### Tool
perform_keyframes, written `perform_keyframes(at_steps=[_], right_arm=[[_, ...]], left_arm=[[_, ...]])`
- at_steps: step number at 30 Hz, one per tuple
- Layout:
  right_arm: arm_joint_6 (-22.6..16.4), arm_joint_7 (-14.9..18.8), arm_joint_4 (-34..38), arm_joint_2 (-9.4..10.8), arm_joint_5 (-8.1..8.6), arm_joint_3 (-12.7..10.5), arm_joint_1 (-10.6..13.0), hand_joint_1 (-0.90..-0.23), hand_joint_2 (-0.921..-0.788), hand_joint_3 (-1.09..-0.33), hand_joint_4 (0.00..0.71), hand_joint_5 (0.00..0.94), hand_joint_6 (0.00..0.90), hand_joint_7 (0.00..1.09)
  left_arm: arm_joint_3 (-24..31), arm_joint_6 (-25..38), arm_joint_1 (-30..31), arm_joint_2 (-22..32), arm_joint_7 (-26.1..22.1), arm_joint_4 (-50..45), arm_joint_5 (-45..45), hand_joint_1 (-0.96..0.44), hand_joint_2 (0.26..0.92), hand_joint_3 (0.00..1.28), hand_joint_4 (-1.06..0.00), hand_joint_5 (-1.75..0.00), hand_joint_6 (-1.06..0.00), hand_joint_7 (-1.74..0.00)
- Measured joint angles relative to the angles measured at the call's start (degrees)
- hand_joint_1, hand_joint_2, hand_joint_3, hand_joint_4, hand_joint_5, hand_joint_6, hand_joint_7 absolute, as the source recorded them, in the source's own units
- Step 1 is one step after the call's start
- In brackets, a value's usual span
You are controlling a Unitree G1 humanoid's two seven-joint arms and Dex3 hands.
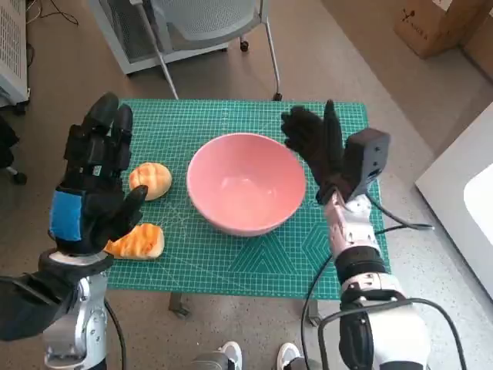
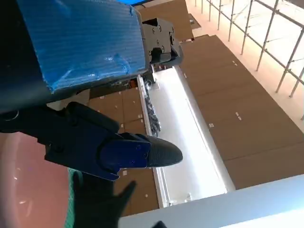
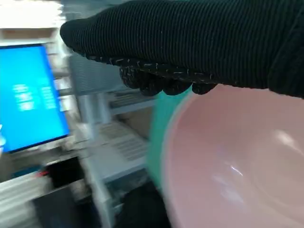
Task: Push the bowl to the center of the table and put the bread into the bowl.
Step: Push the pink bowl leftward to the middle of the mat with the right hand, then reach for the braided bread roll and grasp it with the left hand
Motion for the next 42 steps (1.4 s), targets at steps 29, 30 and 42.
perform_keyframes(at_steps=[29,30,42], right_arm=[[-18.9,11.4,-13.3,-4.6,5.15,-0.7,3.2,-0.641,-0.921,-0.765,0.162,0.015,0.333,0.03],[-19.0,11.4,-13.3,-4.6,5.15,-0.6,3.3,-0.643,-0.921,-0.764,0.162,0.014,0.333,0.03],[-19.1,11.9,-13.2,-5.0,5.1,-0.1,3.5,-0.667,-0.921,-0.742,0.169,0.01,0.335,0.02]], left_arm=[[3.5,0.1,1.4,3.2,0.3,-5.3,3.7,-0.69,0.921,0.27,-0.09,-0.01,0.0,-0.5],[3.6,0.1,1.7,3.7,0.3,-5.6,4.6,-0.7,0.921,0.27,-0.09,-0.01,0.0,-0.5],[6.4,18.8,7.7,19.5,-5.1,-19.5,23.1,-0.38,0.706,0.02,0.0,0.0,-0.05,-0.22]])
